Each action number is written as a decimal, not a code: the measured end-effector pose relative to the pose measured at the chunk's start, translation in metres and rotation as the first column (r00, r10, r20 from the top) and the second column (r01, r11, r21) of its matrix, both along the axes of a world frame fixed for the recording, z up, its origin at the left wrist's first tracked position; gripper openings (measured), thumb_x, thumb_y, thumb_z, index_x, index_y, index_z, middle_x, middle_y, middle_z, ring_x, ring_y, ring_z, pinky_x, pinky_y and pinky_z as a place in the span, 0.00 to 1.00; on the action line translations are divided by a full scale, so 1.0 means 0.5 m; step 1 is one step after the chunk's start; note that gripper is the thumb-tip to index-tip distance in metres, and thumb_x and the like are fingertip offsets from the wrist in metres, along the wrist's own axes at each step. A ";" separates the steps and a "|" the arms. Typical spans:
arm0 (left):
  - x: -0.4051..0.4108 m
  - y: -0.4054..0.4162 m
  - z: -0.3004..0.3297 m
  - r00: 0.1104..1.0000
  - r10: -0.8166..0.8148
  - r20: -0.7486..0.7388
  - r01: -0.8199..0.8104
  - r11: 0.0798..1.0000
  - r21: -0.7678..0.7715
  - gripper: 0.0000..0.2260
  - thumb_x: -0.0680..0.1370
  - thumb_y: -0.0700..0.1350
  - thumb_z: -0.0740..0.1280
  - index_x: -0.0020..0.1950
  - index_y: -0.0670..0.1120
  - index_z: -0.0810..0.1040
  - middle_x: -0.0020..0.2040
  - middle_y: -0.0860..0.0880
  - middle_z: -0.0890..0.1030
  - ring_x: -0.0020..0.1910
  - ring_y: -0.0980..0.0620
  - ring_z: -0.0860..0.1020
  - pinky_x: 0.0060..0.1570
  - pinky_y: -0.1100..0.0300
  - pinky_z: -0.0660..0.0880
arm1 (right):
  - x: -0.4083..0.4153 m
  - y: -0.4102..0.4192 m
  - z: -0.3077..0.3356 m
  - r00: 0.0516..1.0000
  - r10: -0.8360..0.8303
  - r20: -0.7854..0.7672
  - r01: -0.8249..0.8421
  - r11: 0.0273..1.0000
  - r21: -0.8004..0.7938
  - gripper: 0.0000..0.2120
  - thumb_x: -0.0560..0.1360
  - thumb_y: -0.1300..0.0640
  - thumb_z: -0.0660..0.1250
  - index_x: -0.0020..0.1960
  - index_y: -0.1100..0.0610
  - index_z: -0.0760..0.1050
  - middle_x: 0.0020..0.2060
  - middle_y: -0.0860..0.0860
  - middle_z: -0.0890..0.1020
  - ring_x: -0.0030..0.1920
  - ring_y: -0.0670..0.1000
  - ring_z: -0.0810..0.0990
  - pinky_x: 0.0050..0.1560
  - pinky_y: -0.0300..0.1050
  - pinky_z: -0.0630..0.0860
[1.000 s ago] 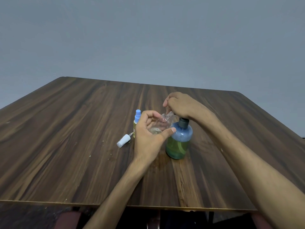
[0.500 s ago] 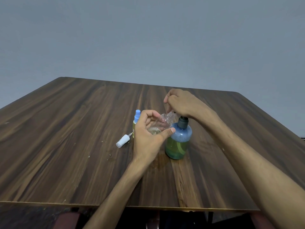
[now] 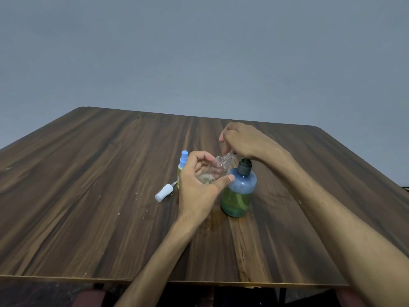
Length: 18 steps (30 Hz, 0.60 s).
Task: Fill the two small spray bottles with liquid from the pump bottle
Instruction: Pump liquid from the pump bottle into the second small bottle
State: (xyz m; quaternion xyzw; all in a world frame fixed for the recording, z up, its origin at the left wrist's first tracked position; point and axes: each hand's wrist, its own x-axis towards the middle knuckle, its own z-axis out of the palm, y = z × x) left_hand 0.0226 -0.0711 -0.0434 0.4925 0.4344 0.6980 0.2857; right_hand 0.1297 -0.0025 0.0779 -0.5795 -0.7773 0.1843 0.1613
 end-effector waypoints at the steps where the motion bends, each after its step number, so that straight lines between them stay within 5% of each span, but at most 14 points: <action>1: -0.002 0.003 -0.001 1.000 -0.002 0.000 0.002 1.000 0.000 0.21 0.67 0.31 0.83 0.53 0.42 0.77 0.47 0.45 0.84 0.46 0.53 0.85 0.49 0.61 0.81 | 0.000 0.004 -0.003 1.000 -0.001 -0.005 0.001 1.000 -0.015 0.21 0.75 0.50 0.52 0.58 0.55 0.78 0.52 0.54 0.85 0.55 0.59 0.82 0.60 0.59 0.78; 6: 0.000 0.000 -0.002 1.000 -0.011 0.017 0.012 1.000 -0.005 0.21 0.67 0.31 0.83 0.53 0.42 0.77 0.49 0.44 0.84 0.47 0.51 0.86 0.50 0.61 0.81 | 0.003 0.012 -0.012 1.000 0.007 -0.010 -0.007 1.000 -0.026 0.17 0.80 0.53 0.53 0.59 0.56 0.77 0.53 0.54 0.84 0.53 0.56 0.81 0.59 0.54 0.77; 11: 0.000 0.004 -0.003 1.000 -0.006 0.010 0.006 1.000 -0.005 0.21 0.67 0.31 0.83 0.53 0.41 0.77 0.49 0.43 0.84 0.47 0.51 0.86 0.50 0.61 0.81 | -0.006 0.009 -0.010 1.000 0.009 0.015 -0.007 0.995 -0.096 0.19 0.84 0.62 0.52 0.64 0.69 0.76 0.62 0.62 0.79 0.54 0.59 0.78 0.62 0.58 0.75; 15: 0.000 0.002 -0.004 1.000 -0.011 0.016 0.011 1.000 0.001 0.21 0.67 0.31 0.83 0.53 0.42 0.77 0.48 0.44 0.84 0.46 0.54 0.85 0.49 0.61 0.81 | 0.002 0.012 -0.004 1.000 0.005 0.011 -0.004 1.000 -0.013 0.16 0.81 0.55 0.53 0.60 0.58 0.75 0.54 0.56 0.84 0.52 0.56 0.82 0.59 0.56 0.78; 18: 0.000 0.006 -0.005 1.000 -0.011 0.009 0.011 1.000 -0.004 0.21 0.67 0.31 0.83 0.53 0.42 0.77 0.47 0.46 0.84 0.45 0.54 0.85 0.49 0.61 0.81 | 0.001 0.013 -0.011 1.000 0.004 -0.007 -0.004 0.999 -0.042 0.18 0.79 0.56 0.53 0.61 0.61 0.77 0.53 0.58 0.85 0.49 0.55 0.80 0.56 0.56 0.78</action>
